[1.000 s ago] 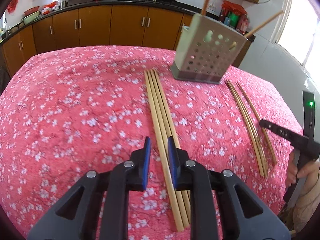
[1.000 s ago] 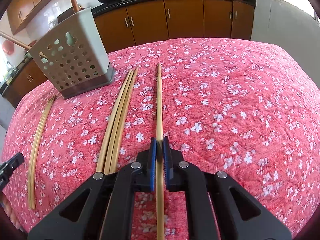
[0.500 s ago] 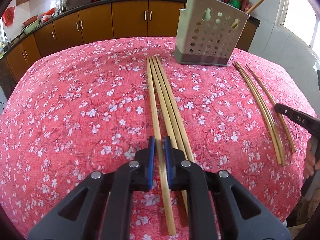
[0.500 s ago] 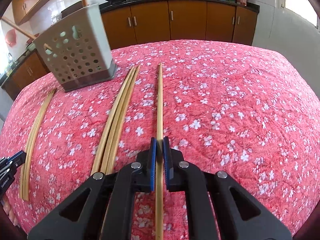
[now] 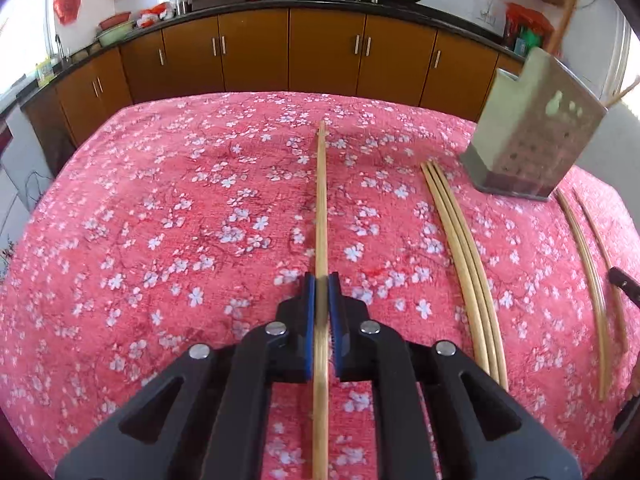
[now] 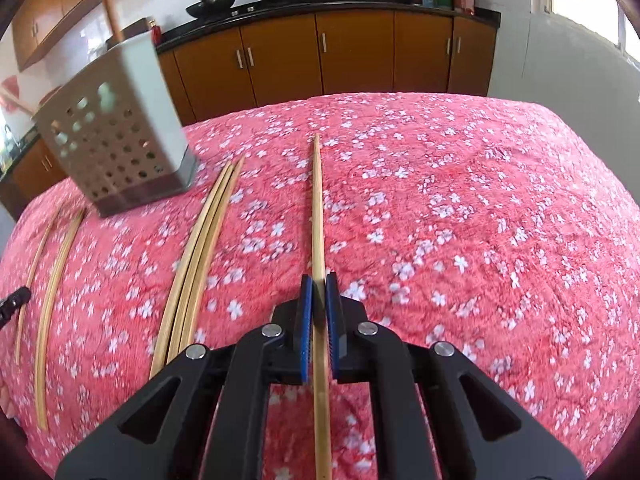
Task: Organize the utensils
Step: 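Lift both held chopsticks and carry them up toward the holder, then lower both held chopsticks into the beige holder, then open both tools to drop the chopsticks into the holder, then grasp a third chopstick with the left tool while the right tool grasps one, then lift the held chopsticks off the tablecloth with both tools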
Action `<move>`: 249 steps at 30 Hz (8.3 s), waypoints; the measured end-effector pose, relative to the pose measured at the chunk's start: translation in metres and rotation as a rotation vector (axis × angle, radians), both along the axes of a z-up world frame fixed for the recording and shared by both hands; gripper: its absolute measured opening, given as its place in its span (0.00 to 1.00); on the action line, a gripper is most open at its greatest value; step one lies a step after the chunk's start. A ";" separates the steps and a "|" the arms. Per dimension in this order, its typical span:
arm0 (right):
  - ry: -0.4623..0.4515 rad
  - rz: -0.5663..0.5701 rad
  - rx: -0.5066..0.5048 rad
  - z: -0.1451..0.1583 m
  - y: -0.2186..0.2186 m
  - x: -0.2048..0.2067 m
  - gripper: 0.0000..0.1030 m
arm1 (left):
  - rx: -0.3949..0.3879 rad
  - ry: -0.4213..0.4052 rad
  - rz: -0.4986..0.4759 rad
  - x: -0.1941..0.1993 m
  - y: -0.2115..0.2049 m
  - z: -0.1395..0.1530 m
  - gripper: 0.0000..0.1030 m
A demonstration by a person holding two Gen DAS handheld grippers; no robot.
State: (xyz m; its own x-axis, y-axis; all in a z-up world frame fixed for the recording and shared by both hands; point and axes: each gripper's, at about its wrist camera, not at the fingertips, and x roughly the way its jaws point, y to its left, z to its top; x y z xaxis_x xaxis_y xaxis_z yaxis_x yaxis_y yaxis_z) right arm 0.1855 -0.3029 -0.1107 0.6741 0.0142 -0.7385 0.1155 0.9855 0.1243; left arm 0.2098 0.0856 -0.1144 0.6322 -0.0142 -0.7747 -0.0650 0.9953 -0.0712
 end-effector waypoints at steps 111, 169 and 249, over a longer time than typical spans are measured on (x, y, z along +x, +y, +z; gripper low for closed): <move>-0.656 0.215 0.071 0.249 0.064 -0.046 0.07 | -0.047 -0.426 -0.376 -0.046 -0.104 0.255 0.08; 0.044 0.152 -0.083 0.002 0.044 -0.015 0.07 | -0.077 -0.016 -0.219 -0.046 -0.051 0.010 0.21; -0.008 0.073 -0.041 0.001 0.015 -0.006 0.08 | -0.012 -0.013 -0.054 0.002 0.002 -0.003 0.12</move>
State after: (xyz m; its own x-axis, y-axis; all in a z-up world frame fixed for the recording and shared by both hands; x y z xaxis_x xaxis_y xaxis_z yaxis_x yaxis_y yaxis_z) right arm 0.1792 -0.2879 -0.1094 0.6784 0.0332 -0.7340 0.0421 0.9956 0.0840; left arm 0.2119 0.0880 -0.1176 0.6405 -0.0577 -0.7658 -0.0102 0.9964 -0.0836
